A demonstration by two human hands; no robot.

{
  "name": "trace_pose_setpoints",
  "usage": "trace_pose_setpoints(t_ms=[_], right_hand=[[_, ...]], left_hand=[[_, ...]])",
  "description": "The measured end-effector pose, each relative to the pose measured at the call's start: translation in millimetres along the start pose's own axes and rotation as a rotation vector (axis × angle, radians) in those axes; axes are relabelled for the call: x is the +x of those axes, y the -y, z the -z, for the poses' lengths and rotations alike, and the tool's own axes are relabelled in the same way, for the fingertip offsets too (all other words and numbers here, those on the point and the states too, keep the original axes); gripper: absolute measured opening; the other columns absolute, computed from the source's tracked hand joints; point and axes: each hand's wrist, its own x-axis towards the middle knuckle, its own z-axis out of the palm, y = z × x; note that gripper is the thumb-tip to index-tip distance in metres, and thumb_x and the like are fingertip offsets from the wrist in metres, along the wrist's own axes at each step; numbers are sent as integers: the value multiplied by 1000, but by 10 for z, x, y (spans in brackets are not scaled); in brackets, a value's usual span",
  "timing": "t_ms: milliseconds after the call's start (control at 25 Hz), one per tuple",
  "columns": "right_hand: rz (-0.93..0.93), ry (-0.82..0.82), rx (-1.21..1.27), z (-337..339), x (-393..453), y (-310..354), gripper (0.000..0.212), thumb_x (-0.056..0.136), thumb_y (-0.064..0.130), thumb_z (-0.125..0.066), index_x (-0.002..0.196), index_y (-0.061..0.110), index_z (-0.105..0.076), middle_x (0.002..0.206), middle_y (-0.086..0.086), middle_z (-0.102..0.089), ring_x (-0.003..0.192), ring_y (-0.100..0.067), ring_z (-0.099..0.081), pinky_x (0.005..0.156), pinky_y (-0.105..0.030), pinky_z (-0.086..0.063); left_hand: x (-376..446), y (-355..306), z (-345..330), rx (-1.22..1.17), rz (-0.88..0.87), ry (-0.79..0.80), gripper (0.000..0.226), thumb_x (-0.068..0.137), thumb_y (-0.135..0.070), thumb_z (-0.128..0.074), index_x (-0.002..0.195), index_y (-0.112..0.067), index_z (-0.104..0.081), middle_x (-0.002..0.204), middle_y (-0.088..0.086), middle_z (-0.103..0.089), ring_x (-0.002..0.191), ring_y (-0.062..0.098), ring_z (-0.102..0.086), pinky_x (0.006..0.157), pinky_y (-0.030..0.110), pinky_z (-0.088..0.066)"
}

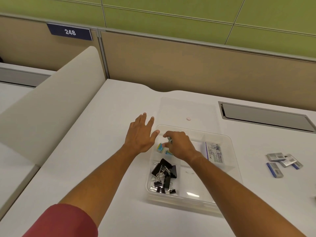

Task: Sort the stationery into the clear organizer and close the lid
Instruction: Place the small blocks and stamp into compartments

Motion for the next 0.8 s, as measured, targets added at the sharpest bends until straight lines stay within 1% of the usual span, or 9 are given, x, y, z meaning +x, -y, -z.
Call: trace_pose_setpoints(t_ms=[80, 160, 280, 360, 440, 520, 600, 680, 800], right_hand=[[-19, -25, -31, 23, 47, -17, 38, 89, 21, -64, 127, 23, -58, 118, -9, -60, 108, -26, -57, 91, -34, -43], [-19, -7, -42, 21, 71, -17, 41, 89, 18, -64, 129, 24, -57, 120, -8, -62, 109, -26, -58, 92, -36, -46], [-23, 27, -27, -11, 59, 0, 41, 86, 23, -69, 126, 25, -60, 126, -5, -64, 112, -25, -58, 93, -38, -49], [-28, 36, -15, -11, 45, -7, 40, 85, 26, -70, 124, 24, -61, 122, -6, -66, 111, -24, -58, 93, -37, -48], [-69, 4, 34, 27, 46, -11, 36, 83, 26, -73, 118, 21, -63, 113, -8, -68, 100, -24, -63, 88, -36, -52], [-103, -33, 75, 64, 60, -9, 32, 80, 23, -76, 110, 17, -64, 108, -8, -67, 89, -22, -62, 79, -31, -51], [-96, -43, 81, 76, 71, 8, 33, 79, 14, -75, 109, 16, -61, 112, -9, -64, 90, -20, -57, 76, -26, -45], [-85, -27, 109, 79, 66, 20, 41, 78, 5, -72, 115, 16, -59, 117, -10, -61, 99, -24, -57, 81, -28, -47], [-79, -5, 149, 110, 19, 4, 53, 77, -1, -70, 125, 16, -55, 122, -12, -59, 109, -28, -57, 93, -38, -50]], left_hand=[[4, 9, -6, -1, 11, 5, 66, 96, -56, -29, 151, -21, -20, 160, 13, -13, 146, 31, -14, 115, 46, -19], [4, -2, -18, -4, 17, 19, 67, 96, -57, -29, 152, -21, -18, 160, 12, -11, 147, 30, -12, 116, 46, -18], [-3, -15, -33, -13, 13, 30, 67, 96, -57, -29, 152, -21, -19, 160, 12, -11, 147, 31, -12, 116, 46, -18], [-3, -2, -38, -15, 9, 27, 67, 96, -57, -29, 151, -20, -20, 160, 13, -13, 147, 31, -14, 115, 47, -20], [-7, 10, -41, -11, 6, 17, 66, 96, -56, -30, 151, -20, -22, 159, 14, -14, 146, 31, -15, 114, 47, -22], [-9, 18, -45, -5, 15, 20, 66, 96, -57, -30, 151, -20, -21, 160, 14, -14, 146, 31, -15, 114, 47, -22], [-7, 16, -41, -4, 30, 37, 67, 96, -58, -29, 151, -21, -20, 160, 12, -12, 147, 31, -13, 115, 47, -19], [-11, 1, -31, 1, 31, 44, 68, 95, -58, -28, 152, -22, -18, 161, 11, -11, 147, 31, -12, 116, 47, -18], [-23, -22, 5, 4, 17, 38, 68, 96, -58, -28, 152, -22, -18, 161, 11, -10, 147, 31, -11, 116, 47, -18]])
